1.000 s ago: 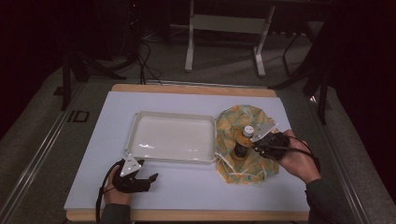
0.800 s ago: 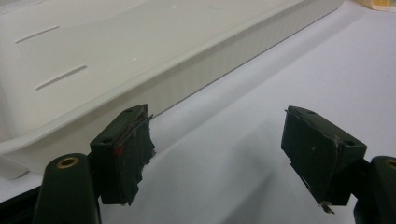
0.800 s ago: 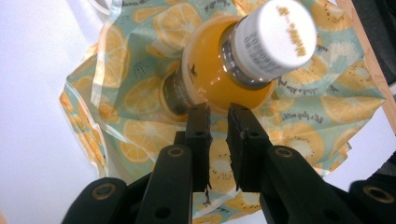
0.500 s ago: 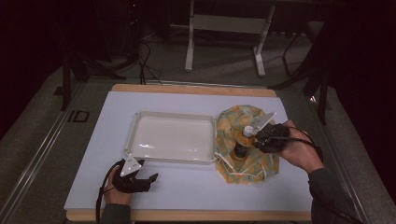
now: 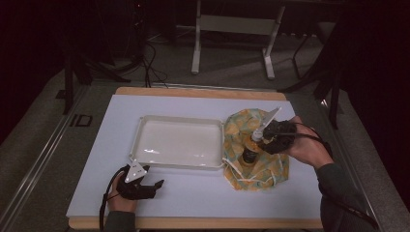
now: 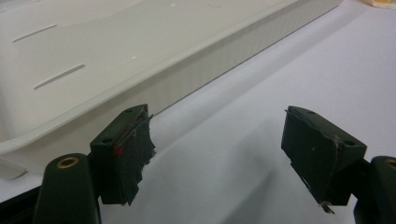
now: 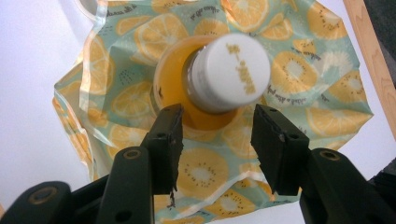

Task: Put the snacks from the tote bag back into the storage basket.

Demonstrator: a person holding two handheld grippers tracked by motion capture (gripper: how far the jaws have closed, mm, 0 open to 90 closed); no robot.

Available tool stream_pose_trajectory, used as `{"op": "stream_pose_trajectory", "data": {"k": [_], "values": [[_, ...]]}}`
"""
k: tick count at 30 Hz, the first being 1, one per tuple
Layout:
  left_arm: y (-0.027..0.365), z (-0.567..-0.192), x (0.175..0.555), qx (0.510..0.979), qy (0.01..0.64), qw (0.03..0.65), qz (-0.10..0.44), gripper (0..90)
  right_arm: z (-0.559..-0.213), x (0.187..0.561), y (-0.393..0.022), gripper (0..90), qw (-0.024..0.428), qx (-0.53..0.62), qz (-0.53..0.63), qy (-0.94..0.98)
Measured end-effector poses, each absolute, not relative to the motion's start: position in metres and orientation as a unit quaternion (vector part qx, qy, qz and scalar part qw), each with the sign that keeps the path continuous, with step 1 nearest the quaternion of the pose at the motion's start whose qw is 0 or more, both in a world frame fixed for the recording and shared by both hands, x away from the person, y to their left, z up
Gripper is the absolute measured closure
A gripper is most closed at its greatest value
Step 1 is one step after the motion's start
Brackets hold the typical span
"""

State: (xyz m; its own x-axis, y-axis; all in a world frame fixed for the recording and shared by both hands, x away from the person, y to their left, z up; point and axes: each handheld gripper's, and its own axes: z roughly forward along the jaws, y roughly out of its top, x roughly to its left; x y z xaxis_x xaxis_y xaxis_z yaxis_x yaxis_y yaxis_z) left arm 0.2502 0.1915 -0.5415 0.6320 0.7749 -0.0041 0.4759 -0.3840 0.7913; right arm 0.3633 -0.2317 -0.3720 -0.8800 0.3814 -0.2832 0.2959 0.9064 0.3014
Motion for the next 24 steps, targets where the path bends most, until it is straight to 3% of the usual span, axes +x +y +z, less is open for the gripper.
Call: {"op": "stream_pose_trajectory", "data": {"k": [24], "values": [[0.191, -0.542, 0.251, 0.814, 0.383, 0.396, 0.185, 24.4, -0.359, 0.399, -0.208, 55.8, 0.081, 0.133, 0.086, 0.984]]}}
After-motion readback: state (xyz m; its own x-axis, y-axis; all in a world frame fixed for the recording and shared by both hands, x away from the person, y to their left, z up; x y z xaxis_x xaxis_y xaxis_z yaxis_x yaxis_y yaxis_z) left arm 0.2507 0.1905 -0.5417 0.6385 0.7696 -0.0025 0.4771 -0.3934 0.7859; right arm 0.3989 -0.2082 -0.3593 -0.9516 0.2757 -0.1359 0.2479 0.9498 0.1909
